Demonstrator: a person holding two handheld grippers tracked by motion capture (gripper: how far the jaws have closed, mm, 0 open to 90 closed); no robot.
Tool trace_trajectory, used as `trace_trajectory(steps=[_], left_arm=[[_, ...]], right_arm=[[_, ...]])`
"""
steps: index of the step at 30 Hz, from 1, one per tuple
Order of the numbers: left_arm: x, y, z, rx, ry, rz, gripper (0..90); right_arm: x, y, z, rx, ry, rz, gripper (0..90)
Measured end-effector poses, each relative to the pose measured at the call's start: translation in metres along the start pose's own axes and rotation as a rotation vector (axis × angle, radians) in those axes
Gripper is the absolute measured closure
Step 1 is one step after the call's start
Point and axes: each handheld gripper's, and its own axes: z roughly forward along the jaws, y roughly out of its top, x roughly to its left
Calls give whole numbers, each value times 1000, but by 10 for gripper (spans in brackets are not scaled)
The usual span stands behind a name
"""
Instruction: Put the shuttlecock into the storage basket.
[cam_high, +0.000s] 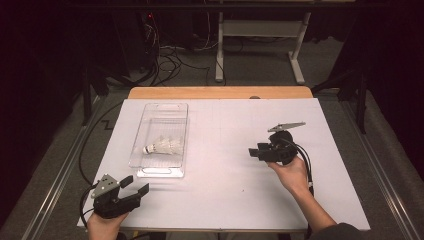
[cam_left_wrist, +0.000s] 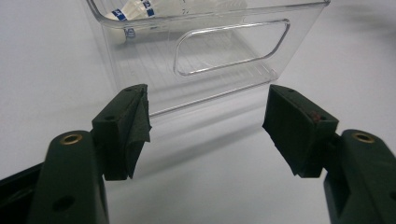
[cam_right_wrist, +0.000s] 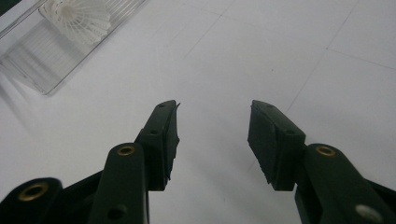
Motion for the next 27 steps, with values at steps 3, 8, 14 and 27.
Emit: trace_trajectory(steps=[3,8,14,27], left_arm=[[0,0,0,0,0,0,323],[0,0,0,1,0,0,323],[0,0,0,1,0,0,323],[0,0,1,3,0,0,323]], right_arm=[[-1,-2,-1,0,-3,1,531],[-3,-5,-4,-4,-3,8,531],[-5,-9,-6,-9,-1,12,532],[-9,-17,-13,-20,-5,23,530]])
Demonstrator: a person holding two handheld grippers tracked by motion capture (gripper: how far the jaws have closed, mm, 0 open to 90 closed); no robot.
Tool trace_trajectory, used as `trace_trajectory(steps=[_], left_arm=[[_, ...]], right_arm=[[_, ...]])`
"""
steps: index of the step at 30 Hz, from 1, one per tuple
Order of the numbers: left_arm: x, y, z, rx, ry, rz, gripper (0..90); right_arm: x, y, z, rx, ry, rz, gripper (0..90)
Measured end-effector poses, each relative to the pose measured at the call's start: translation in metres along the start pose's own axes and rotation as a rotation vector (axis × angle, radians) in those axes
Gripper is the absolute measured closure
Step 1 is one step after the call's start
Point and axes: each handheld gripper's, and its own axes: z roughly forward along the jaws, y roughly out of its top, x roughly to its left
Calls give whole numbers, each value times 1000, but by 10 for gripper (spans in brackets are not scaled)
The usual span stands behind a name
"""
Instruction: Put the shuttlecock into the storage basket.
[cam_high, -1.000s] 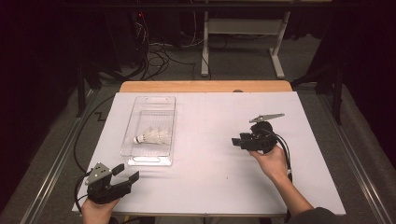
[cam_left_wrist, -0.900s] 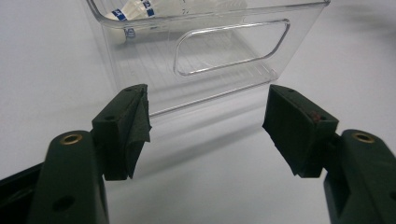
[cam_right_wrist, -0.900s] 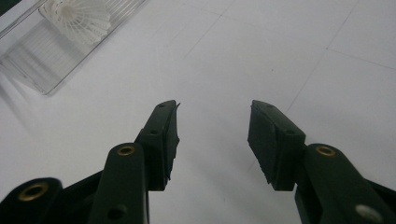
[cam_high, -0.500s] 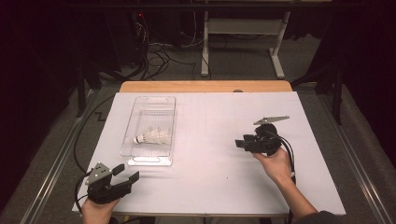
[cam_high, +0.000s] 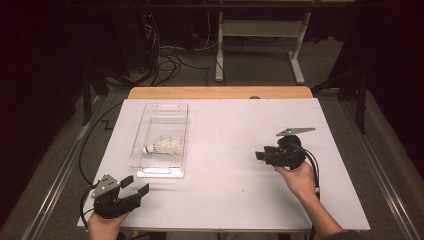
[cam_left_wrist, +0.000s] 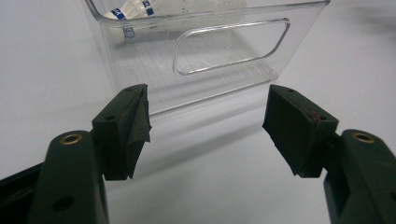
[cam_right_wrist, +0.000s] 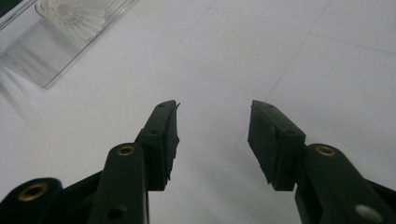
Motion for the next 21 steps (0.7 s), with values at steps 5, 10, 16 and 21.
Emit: trace_trajectory(steps=[5,10,16,21], left_arm=[[0,0,0,0,0,0,323],[0,0,0,0,0,0,323],[0,0,0,1,0,0,323],[0,0,0,2,0,-1,323]], right_arm=[[-1,-3,-3,-1,1,6,526],[-2,-6,-5,-6,2,8,523],[-3,-11,-8,-14,0,13,522],[-5,-14,-10,-19,-2,16,521]])
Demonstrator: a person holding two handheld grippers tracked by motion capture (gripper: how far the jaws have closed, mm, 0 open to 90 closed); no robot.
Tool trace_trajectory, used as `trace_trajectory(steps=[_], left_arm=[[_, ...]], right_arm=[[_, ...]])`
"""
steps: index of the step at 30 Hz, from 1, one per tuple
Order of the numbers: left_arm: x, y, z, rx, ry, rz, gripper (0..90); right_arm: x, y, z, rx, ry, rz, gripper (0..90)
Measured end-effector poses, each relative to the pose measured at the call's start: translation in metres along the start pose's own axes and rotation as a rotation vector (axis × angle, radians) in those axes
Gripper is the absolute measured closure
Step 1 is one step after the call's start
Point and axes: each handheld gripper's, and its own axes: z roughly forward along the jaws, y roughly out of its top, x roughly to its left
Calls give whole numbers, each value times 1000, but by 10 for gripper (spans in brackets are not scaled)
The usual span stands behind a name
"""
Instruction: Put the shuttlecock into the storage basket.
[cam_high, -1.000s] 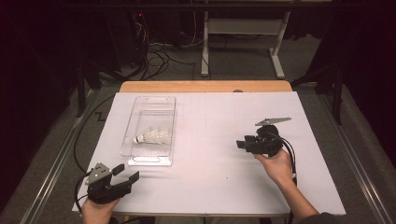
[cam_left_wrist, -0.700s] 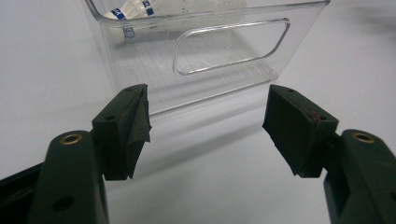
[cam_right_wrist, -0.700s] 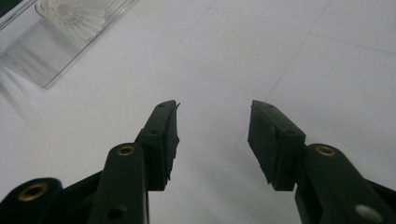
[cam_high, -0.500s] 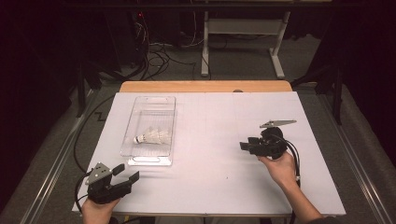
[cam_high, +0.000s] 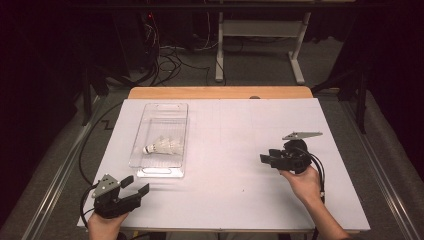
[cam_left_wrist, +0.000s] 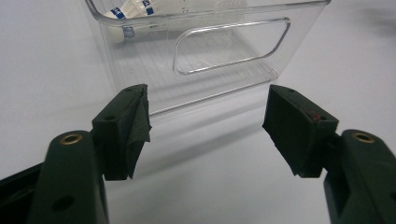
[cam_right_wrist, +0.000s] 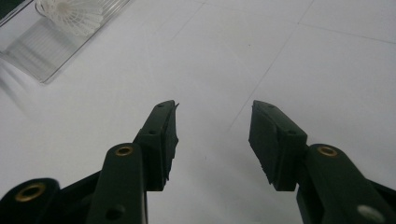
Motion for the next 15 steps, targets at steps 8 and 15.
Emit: trace_trajectory(steps=[8,15], left_arm=[[0,0,0,-1,1,1,322],[0,0,0,-1,0,0,322]], right_arm=[[-2,-4,-2,-1,-11,-3,518],[-3,-7,-6,-9,-18,-8,513]])
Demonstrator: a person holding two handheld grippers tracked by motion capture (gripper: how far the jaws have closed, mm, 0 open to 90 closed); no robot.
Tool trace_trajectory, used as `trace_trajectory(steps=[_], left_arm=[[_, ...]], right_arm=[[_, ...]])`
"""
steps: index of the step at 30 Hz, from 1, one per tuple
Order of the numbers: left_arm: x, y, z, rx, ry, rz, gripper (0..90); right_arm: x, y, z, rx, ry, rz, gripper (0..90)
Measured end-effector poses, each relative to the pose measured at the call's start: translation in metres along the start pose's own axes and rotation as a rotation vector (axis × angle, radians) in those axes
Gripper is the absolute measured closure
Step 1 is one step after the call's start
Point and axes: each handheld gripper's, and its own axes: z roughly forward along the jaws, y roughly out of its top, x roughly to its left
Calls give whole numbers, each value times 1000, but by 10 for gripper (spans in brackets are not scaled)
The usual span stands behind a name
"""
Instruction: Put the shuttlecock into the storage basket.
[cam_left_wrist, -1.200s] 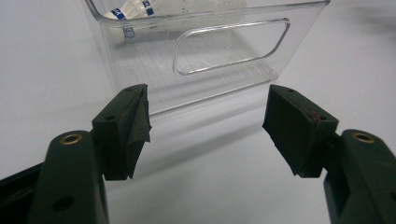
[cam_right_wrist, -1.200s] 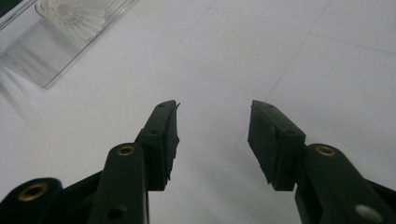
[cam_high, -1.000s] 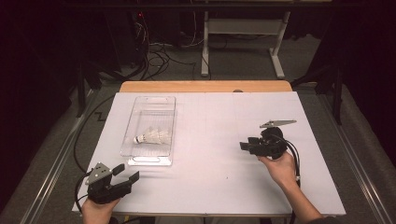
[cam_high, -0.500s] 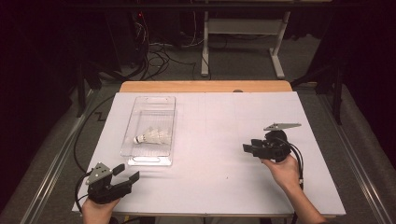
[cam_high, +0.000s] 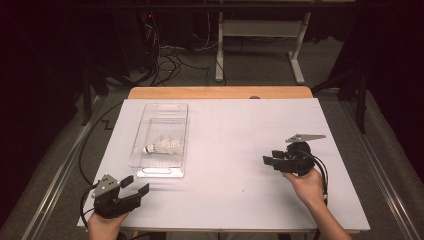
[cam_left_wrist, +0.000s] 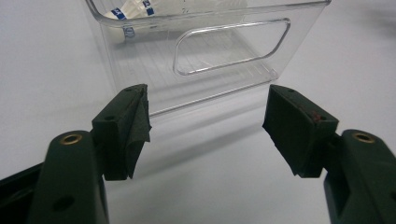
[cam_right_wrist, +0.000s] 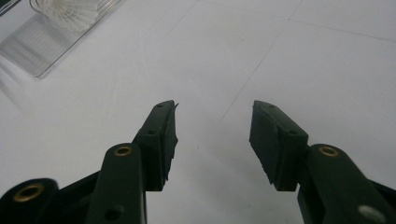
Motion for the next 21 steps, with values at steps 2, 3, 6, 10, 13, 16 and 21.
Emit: trace_trajectory(steps=[2,3,6,10,13,16,21], left_arm=[[0,0,0,-1,0,0,323],[0,0,0,-1,0,1,323],[0,0,0,-2,0,1,322],[0,0,0,-2,0,1,322],[0,0,0,-1,0,1,322],[0,0,0,-2,-1,1,323],[0,0,0,-3,-1,1,322]], right_arm=[[-1,-1,-1,-2,-1,2,510],[-1,-2,-1,-3,-2,5,509],[-2,-5,-2,-9,-5,4,509],[-4,-8,-4,-11,-9,11,507],[-5,-10,-6,-16,-11,12,504],[-6,-12,-7,-18,-16,13,499],[-6,-16,-9,-25,-20,19,497]])
